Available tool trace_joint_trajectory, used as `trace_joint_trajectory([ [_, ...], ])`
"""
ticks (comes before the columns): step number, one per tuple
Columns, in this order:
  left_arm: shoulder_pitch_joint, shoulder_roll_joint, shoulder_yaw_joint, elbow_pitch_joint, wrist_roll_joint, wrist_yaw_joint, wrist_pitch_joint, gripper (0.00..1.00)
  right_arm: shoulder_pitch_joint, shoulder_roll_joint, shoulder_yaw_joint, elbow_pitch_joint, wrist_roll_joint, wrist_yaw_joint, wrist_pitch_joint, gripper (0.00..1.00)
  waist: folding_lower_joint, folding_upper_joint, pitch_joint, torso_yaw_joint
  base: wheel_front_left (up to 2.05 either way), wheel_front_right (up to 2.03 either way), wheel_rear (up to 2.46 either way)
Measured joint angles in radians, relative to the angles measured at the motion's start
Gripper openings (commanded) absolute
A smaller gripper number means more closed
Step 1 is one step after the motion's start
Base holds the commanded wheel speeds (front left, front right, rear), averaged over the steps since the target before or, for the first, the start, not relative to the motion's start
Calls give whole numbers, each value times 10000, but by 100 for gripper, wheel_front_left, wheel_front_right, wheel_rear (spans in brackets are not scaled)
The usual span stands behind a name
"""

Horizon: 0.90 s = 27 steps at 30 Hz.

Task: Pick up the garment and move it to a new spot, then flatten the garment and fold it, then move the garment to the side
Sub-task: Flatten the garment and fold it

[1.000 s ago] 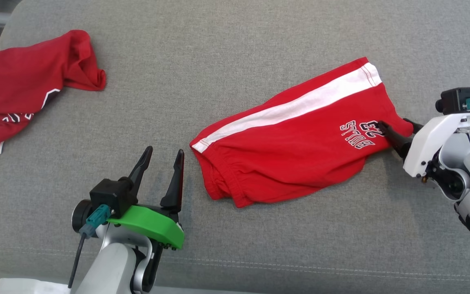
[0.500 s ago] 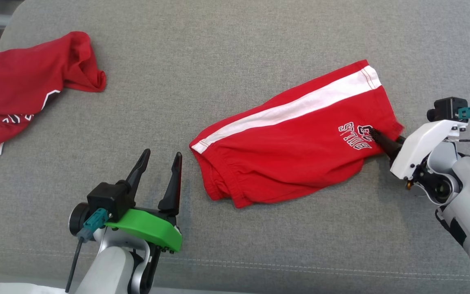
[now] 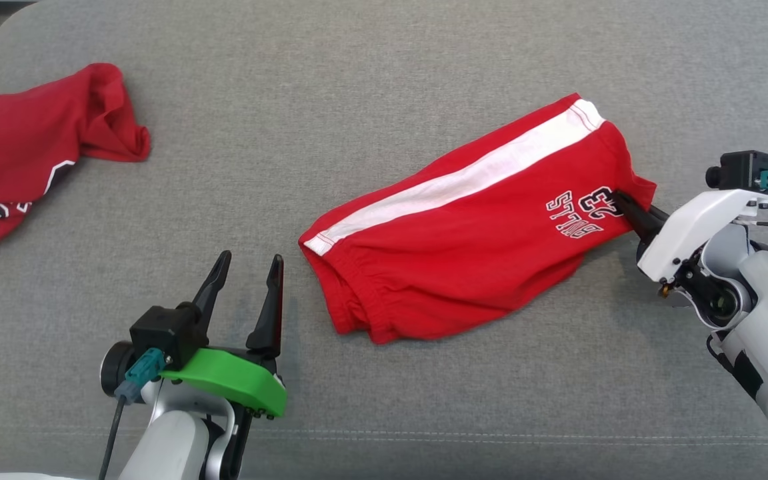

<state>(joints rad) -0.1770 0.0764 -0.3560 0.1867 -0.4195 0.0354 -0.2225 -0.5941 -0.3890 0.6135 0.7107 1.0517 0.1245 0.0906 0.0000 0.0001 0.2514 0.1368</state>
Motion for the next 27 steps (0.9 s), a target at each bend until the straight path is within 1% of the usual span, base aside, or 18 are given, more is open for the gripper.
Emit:
trace_joint_trajectory([
  [4, 58, 0, 13, -4, -31, 2, -2, 100, 206, 56, -194, -90, 238, 0, -343, 0, 0, 0, -58, -152, 0, 0, 0],
  [12, 257, 107, 113, -19, -58, 17, -71, 100, 1401, 606, -589, -221, 917, 0, -1277, 0, 0, 0, -267, -650, 0, 0, 0],
  [14, 293, 136, 148, -35, -58, 79, -71, 100, 1631, 732, -644, -320, 1045, -2, -1509, 0, 0, 0, -318, -788, 0, 0, 0],
  [20, 394, 184, 180, -69, -58, 92, -71, 100, 2168, 1058, -627, -719, 1116, -2, -2046, 0, 0, 0, -486, -1191, 0, 0, 0],
  [27, 489, 268, 163, -125, -58, 94, -56, 100, 2709, 1204, -587, -863, 1258, 0, -2399, 0, 0, 0, -680, -1598, 0, 0, 0],
])
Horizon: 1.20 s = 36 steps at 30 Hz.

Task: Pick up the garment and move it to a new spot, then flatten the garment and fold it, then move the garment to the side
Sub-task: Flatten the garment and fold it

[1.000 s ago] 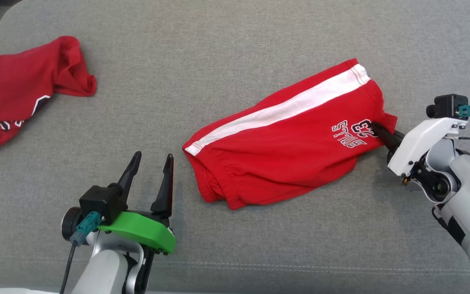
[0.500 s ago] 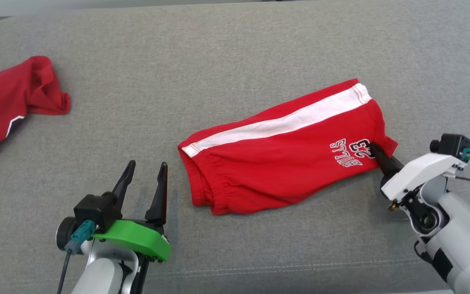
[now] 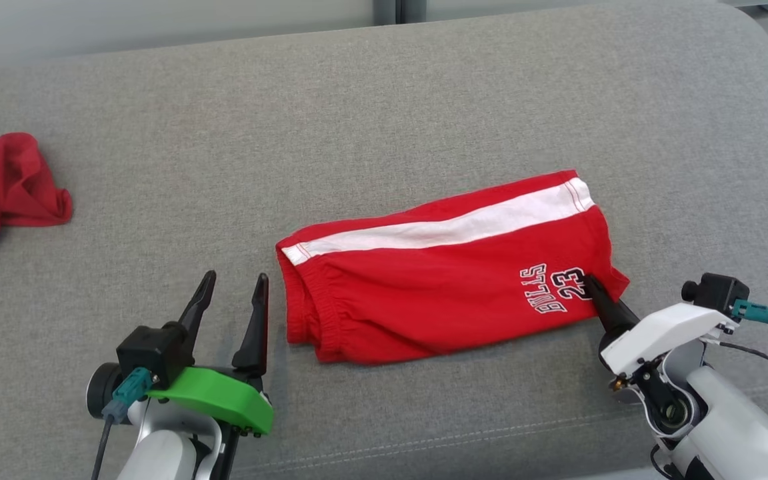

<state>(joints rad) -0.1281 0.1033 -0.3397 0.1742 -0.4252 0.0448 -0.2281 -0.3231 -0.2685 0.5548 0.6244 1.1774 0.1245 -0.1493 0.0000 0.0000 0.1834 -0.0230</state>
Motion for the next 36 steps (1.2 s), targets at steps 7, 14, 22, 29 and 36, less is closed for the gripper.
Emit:
trace_joint_trajectory([
  [7, 37, 13, -90, -115, 0, 0, 90, 100, 332, 12, -27, 61, 50, -2, -182, 41, 0, 0, -112, -167, 0, 0, 0],
  [14, 57, 29, -79, -188, -2, 8, 119, 100, 489, 17, -128, 88, 44, -2, -546, 100, 0, 0, -171, -209, 0, 0, 0],
  [22, 350, 8, 102, -213, -117, 100, 111, 100, 851, -159, -362, 65, -290, -33, -886, 100, 0, 0, -430, -361, 0, 0, 0],
  [29, 478, -90, 65, -236, -151, 128, 71, 100, 596, -1035, -558, -410, -1703, -460, -980, 100, 0, 0, -783, -553, 0, 0, 0],
  [36, 737, -140, -6, -222, -150, 182, 59, 100, -94, -1549, -853, -1599, -3544, -1108, -982, 100, 0, 0, -1229, -653, 0, 0, 0],
])
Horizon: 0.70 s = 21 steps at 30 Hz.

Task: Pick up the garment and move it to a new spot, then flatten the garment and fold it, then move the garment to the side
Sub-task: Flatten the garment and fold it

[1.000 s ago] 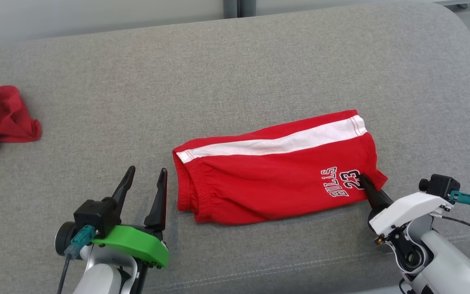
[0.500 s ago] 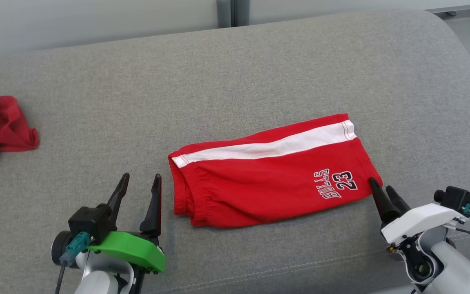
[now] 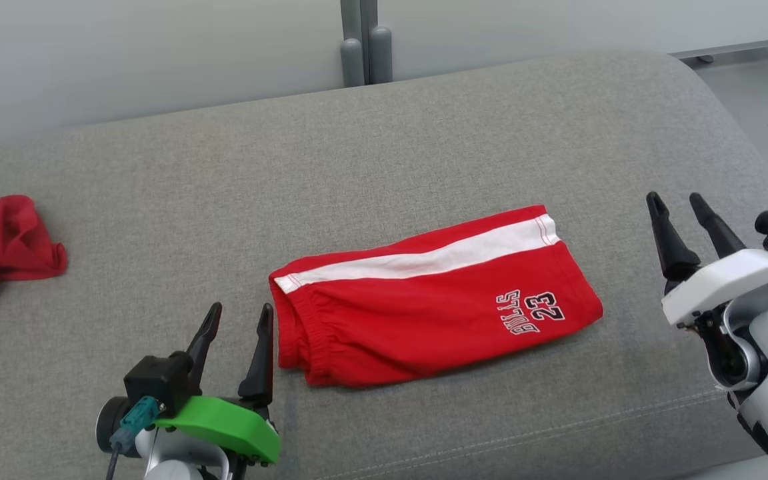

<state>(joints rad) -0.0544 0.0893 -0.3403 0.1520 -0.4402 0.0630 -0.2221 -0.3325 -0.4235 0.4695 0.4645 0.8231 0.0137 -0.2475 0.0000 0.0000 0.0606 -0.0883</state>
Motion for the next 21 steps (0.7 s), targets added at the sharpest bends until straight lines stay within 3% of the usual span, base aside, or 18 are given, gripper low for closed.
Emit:
trace_joint_trajectory([
  [5, 149, -2, -23, 8, 52, 115, -6, 100, -32, 128, -48, -955, -938, -351, -33, 100, 0, 0, -398, 8, 0, 0, 0],
  [11, 446, -6, 186, -94, 165, 263, -79, 100, 564, 477, 27, -1574, -1289, -754, -44, 100, 0, 0, -660, 152, 0, 0, 0],
  [21, 1112, -35, 646, -428, 282, 431, -169, 100, 1490, 811, -19, -2117, -1649, -963, -44, 100, 0, 0, -823, 315, 0, 0, 0],
])
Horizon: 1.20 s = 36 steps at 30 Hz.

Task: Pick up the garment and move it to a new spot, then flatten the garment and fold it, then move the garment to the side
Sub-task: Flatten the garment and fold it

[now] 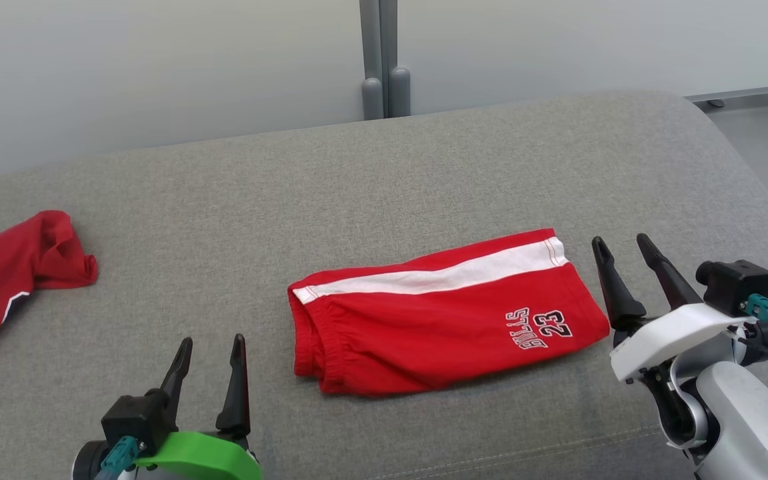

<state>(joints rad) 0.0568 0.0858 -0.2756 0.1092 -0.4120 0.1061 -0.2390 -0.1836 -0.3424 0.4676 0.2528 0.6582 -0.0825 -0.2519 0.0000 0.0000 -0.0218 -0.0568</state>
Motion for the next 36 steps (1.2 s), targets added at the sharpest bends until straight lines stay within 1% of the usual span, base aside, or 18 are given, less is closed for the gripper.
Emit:
trace_joint_trajectory([
  [2, 84, -2, 25, -48, 33, 6, -2, 100, 114, 31, -65, -75, -15, -23, 0, 100, 0, 0, -10, 24, 0, 0, 0],
  [5, 150, -10, 27, -136, 77, 8, -6, 100, 223, 46, -176, -190, -98, -155, 0, 100, 0, 0, -18, 56, 0, 0, 0],
  [13, 247, -42, 23, -265, 151, 12, -8, 100, 519, 153, -255, -274, -167, -173, 0, 100, 0, 0, -18, 101, 0, 0, 0],
  [16, 252, -54, 12, -324, 205, 50, -8, 100, 656, 190, -228, -130, -148, -176, 0, 100, 0, 0, -5, 119, 0, 0, 0],
  [20, 255, -63, -104, -481, 219, 92, -2, 100, 836, 50, -42, 380, -88, -176, 408, 100, 0, 0, 58, 168, 0, 0, 0],
  [25, 251, -90, -255, -610, 418, 92, 21, 100, 730, -224, -105, 928, 230, -48, 997, 100, 0, 0, 250, 337, 0, 0, 0],
  [27, 250, -92, -259, -671, 485, 96, 31, 100, 565, -213, -228, 1191, 589, 127, 1296, 100, 0, 0, 360, 424, 0, 0, 0],
  [29, 244, -92, -278, -729, 504, 98, 109, 100, 349, -232, -290, 1450, 759, 213, 1549, 100, 0, 0, 481, 519, 0, 0, 0],
  [36, 148, -98, -332, -907, 591, 98, 186, 100, -442, -303, -652, 2132, 1283, 385, 2167, 100, 0, 0, 953, 984, 0, 0, 0],
])
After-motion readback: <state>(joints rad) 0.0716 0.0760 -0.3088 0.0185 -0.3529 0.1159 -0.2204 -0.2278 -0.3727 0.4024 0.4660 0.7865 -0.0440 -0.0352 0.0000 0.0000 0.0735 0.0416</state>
